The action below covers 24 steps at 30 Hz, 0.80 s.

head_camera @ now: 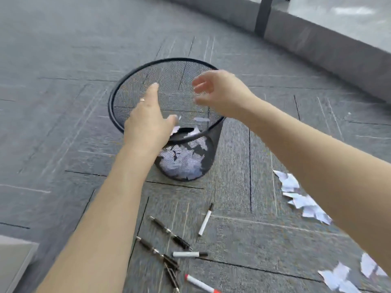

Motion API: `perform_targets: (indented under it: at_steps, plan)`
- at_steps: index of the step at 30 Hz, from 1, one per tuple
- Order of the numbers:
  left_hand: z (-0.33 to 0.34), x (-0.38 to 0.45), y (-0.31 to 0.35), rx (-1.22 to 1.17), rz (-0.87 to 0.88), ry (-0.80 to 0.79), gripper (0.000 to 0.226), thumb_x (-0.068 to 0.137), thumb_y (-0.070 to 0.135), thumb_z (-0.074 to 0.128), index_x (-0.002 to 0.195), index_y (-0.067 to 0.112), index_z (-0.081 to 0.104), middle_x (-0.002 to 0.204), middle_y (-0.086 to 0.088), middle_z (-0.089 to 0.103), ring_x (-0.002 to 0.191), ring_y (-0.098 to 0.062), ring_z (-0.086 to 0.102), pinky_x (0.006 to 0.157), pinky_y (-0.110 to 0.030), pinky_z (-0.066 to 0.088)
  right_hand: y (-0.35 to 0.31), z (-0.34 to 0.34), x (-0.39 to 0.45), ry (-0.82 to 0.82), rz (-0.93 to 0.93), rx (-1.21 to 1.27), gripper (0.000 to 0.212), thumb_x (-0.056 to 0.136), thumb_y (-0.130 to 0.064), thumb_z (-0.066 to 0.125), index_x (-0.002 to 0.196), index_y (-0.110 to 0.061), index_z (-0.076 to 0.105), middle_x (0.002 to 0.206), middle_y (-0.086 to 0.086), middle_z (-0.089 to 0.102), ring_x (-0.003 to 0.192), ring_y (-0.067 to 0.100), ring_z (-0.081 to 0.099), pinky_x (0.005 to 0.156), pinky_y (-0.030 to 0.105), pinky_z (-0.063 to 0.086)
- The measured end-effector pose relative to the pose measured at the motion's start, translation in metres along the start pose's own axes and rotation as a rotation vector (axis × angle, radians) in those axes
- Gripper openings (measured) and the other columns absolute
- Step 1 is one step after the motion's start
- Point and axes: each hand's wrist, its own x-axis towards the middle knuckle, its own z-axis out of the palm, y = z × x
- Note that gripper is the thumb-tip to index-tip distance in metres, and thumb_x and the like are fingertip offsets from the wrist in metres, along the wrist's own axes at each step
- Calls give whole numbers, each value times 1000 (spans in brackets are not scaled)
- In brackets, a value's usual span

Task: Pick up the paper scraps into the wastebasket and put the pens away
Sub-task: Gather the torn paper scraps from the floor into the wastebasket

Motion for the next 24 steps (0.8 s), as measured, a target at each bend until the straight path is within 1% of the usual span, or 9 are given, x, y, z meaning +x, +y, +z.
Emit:
perform_targets:
  at_steps: [1,3,6,9,12,14,17,20,24]
  plan:
    - [2,-3,0,-24,31,33,61,87,24,61,141,20,33,122,-8,57,109,-30,56,95,-42,43,3,1,-4,30,-4,1,31,82,-28,67,112,-22,65,111,-7,68,105,11,61,100,36,44]
    - [7,-10,5,-93,122,100,41,89,15,57,129,19,50,112,-4,59,94,-21,58,90,-36,47,12,1,-12,92,1,31,20,84,-30,64,100,-19,70,103,-5,70,99,12,63,97,39,47]
    - [20,-27,27,-185,315,242,25,89,9,52,110,15,63,96,3,56,77,-10,50,74,-19,41,28,0,-31,244,41,248,15,85,-24,64,91,-13,72,94,-4,71,90,9,66,88,30,52]
    - [44,-56,63,-267,508,228,21,86,8,50,99,10,66,92,-5,63,77,-17,56,73,-24,42,70,5,-80,511,154,461,8,86,-18,63,88,-16,70,83,-12,68,79,-4,63,81,17,51]
    - [90,-92,90,-284,629,30,19,83,9,52,94,10,67,88,-7,65,80,-25,62,74,-34,46,144,27,-161,594,476,509,8,88,-15,59,88,-20,65,80,-11,65,75,-4,59,77,16,46]
    - [126,-119,99,-260,626,-176,18,85,9,53,96,12,67,91,-6,66,86,-26,62,76,-35,48,188,42,-226,618,717,473,9,90,-16,57,91,-20,64,86,-6,66,82,7,60,79,21,45]
    - [182,-161,104,-171,591,-525,20,91,12,49,105,13,64,104,-3,65,99,-24,59,87,-40,48,225,59,-323,636,989,387,12,91,-16,54,97,-15,64,95,0,65,89,13,58,82,26,45]
    - [227,-202,107,-93,502,-809,23,95,16,45,111,16,61,113,0,62,103,-20,58,90,-38,48,236,73,-391,682,1113,309,13,90,-13,53,98,-17,63,105,3,63,97,17,56,83,26,39]
    - [267,-246,117,-18,399,-992,30,94,18,48,123,15,51,124,-5,54,109,-23,56,91,-40,48,246,83,-426,694,1211,228,16,87,-16,58,102,-18,62,110,2,57,106,20,52,86,28,36]
